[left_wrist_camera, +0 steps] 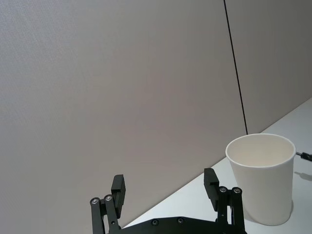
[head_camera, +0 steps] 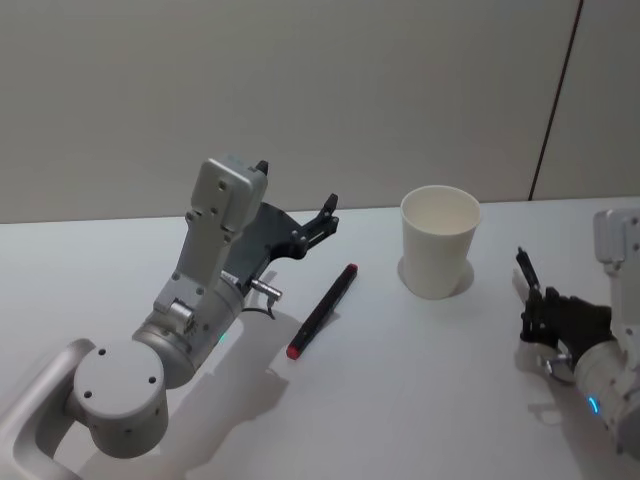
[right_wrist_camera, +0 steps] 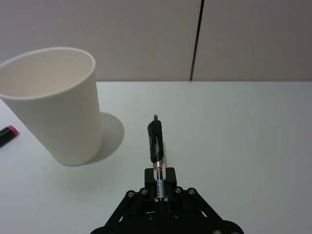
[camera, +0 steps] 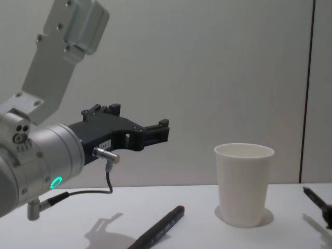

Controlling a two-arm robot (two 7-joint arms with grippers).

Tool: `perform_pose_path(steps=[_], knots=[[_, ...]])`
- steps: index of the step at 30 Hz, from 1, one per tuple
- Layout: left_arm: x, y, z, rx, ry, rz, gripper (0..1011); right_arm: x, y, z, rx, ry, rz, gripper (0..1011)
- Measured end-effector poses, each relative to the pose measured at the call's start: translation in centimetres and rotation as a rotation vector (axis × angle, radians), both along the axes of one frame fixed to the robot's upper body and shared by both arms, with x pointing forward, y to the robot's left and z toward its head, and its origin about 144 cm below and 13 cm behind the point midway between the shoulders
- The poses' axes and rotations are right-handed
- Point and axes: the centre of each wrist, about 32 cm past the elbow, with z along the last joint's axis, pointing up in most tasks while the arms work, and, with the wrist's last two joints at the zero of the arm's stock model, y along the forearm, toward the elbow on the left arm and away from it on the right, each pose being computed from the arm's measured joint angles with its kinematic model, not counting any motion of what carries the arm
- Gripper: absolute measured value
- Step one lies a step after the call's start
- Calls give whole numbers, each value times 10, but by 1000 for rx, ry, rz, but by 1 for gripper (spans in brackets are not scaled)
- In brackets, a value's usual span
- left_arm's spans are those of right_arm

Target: Place the pen into the pen holder.

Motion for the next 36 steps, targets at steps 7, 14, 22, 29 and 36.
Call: perform_pose_path(steps=[7, 14, 22, 29, 36], knots=[[0, 0, 0, 0, 0, 0, 1003, 1, -2, 2, 2, -90, 29, 123], [0, 0, 0, 0, 0, 0, 1003, 5, -4, 5, 2, -193, 62, 123], [0, 0, 0, 0, 0, 0, 1003, 15, -8, 9, -1, -323, 110, 123], [0, 0, 0, 0, 0, 0, 1003, 30, -10, 11, -1, -431, 158, 123], [0, 0, 0, 0, 0, 0, 1003, 56, -11, 12, -4, -524, 222, 123]])
